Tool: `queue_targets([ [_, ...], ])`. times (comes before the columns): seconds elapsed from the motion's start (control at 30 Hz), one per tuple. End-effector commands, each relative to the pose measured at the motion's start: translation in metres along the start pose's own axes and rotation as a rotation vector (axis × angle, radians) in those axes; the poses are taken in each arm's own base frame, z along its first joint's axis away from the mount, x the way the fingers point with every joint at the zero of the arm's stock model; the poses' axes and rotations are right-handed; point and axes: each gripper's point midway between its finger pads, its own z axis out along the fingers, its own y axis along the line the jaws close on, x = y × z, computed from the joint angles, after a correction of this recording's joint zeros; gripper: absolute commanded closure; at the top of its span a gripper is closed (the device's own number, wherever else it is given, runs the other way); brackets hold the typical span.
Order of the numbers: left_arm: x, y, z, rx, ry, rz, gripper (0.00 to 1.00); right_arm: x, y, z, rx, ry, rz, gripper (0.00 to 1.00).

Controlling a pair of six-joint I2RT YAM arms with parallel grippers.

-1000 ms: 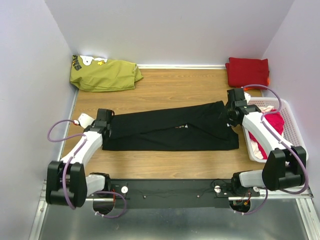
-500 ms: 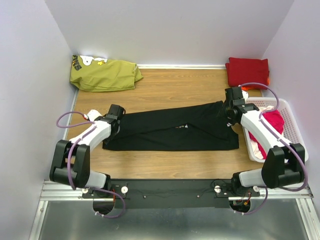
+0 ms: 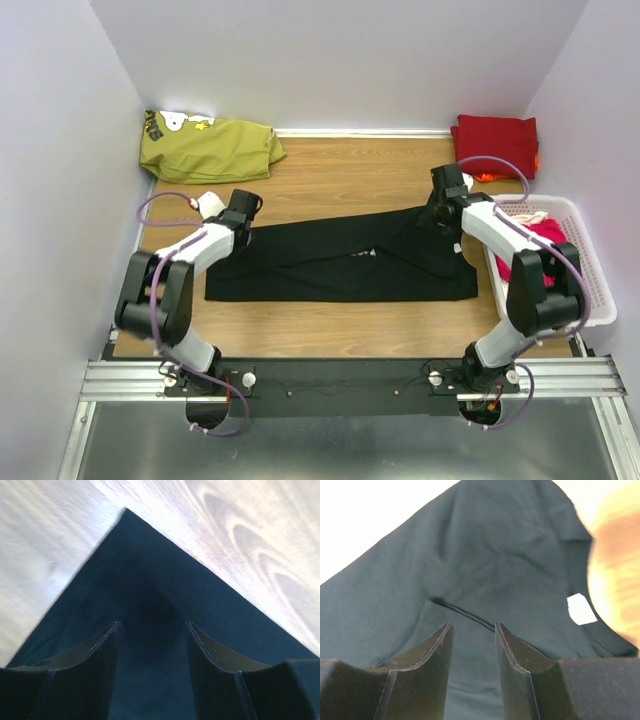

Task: Fold and stack the t-shirts
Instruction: Fold the other side of the tshirt into a rectangle

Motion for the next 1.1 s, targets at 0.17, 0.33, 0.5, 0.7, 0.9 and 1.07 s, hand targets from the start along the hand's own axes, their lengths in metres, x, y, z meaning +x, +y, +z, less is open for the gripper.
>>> queue_targets([
  [0.17, 0.029, 0.007, 0.040, -0.184, 0.099, 0.072, 0.37, 0.008, 0.035, 0.036, -0.032, 0.031, -0.071, 0.52],
  [0.33, 0.019, 0.007, 0.039, -0.187, 0.085, 0.053, 0.37, 0.013, 0.040, 0.049, -0.019, 0.051, -0.079, 0.52],
  [0.5, 0.016, 0.021, 0.048, -0.281, 0.103, 0.047, 0.37, 0.016, 0.043, 0.065, -0.003, 0.075, -0.086, 0.52],
  [0.7, -0.008, 0.038, 0.057, -0.322, 0.092, -0.042, 0.37, 0.003, 0.061, 0.083, -0.027, 0.076, -0.114, 0.52],
  [0.9, -0.028, 0.033, 0.071, -0.302, 0.083, -0.080, 0.37, -0.011, 0.079, 0.105, -0.036, 0.082, -0.140, 0.52],
  [1.07, -0.032, 0.009, 0.086, -0.231, 0.099, -0.044, 0.39, -0.028, 0.090, 0.099, -0.056, 0.059, -0.144, 0.53],
])
